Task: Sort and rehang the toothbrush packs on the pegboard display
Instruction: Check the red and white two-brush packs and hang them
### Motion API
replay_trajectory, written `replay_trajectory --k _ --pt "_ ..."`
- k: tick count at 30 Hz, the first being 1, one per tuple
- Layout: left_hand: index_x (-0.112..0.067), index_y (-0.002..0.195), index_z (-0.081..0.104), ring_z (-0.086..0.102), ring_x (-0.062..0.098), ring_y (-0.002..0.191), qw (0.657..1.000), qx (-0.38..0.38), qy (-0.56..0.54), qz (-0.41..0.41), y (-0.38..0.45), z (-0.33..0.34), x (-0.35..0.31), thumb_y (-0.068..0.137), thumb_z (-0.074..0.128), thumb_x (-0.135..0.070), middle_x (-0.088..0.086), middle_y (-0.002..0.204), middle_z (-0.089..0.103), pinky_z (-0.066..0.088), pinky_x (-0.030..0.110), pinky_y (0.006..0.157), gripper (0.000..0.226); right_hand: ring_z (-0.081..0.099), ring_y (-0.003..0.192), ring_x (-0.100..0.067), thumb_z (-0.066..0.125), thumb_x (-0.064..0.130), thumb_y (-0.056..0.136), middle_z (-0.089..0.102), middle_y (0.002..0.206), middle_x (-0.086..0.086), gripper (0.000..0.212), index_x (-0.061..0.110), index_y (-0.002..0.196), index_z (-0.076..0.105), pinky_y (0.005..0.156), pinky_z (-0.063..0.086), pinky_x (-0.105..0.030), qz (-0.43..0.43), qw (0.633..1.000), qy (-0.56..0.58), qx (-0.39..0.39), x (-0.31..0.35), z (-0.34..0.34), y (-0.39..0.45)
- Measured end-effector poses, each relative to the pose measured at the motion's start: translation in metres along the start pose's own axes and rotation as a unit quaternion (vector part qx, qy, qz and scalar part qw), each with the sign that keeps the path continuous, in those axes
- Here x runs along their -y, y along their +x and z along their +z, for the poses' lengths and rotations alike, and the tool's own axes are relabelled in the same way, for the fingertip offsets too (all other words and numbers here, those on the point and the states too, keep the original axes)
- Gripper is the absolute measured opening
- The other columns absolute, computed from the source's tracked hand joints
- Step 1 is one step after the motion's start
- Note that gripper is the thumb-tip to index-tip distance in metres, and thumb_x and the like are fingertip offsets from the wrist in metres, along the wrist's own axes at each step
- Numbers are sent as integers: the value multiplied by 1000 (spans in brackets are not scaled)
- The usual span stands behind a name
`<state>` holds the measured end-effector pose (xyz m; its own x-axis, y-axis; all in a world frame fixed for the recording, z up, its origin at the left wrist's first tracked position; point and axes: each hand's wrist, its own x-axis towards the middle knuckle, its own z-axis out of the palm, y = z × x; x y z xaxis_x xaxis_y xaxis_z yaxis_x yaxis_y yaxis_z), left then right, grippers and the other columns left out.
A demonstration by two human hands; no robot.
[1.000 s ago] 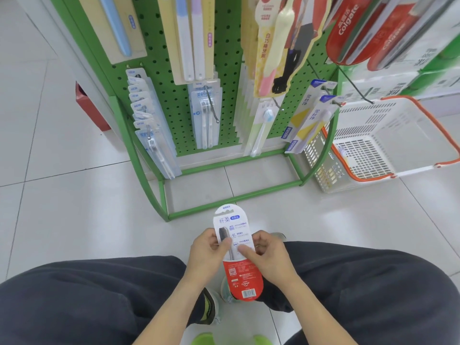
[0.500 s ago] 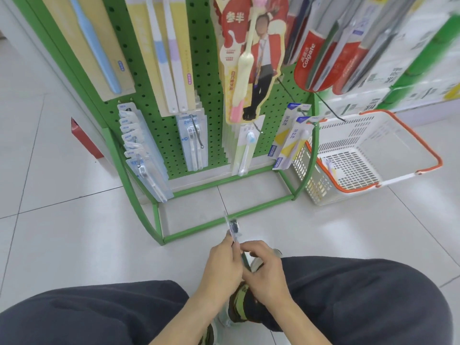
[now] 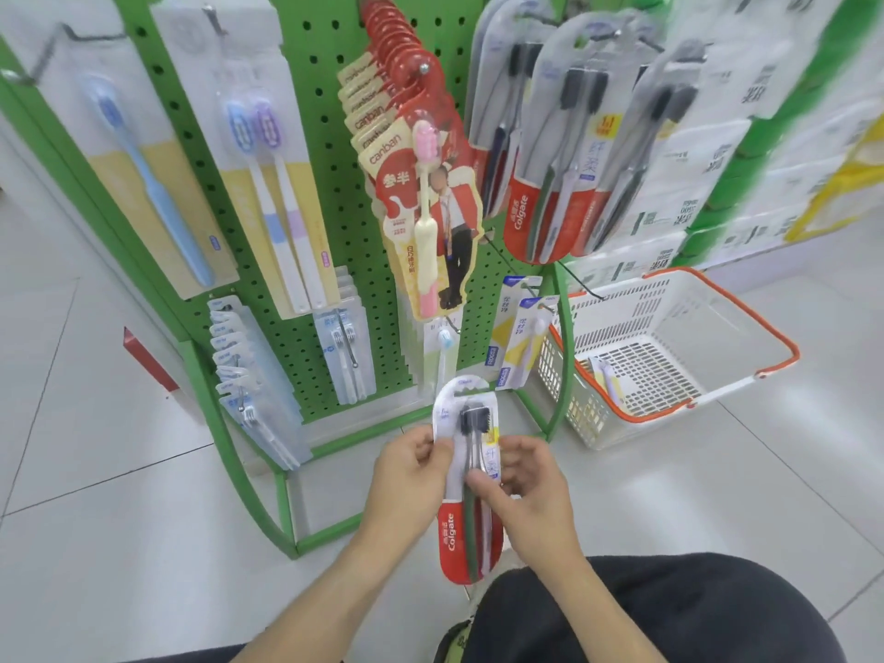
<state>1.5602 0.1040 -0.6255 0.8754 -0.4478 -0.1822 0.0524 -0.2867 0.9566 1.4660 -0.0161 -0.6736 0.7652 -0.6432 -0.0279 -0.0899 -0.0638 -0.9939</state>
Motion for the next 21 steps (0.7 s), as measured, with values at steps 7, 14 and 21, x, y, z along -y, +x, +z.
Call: replay_trajectory --k 7,14,21 --pt "-19 101 67 74 15 83 983 28 73 165 16 -6 -93 102 56 -26 -4 89 76 60 47 79 13 63 103 -9 85 30 80 63 109 22 52 31 123 54 83 51 -23 -155 985 -34 -71 71 -11 35" --pt "-29 122 56 72 1 84 950 22 20 310 16 -5 -187 97 59 -5 -14 100 73 58 20 74 35 65 97 -16 88 22 80 64 111 5 52 23 125 62 78 54 -29 -312 932 -30 -181 156 -28 79" --pt "-41 152 33 67 3 74 922 -6 71 380 35 3 -246 101 56 -14 -13 108 62 57 22 65 62 62 87 -14 84 34 81 59 105 5 44 34 121 65 73 57 -41 -332 912 -38 -238 202 -46 115"
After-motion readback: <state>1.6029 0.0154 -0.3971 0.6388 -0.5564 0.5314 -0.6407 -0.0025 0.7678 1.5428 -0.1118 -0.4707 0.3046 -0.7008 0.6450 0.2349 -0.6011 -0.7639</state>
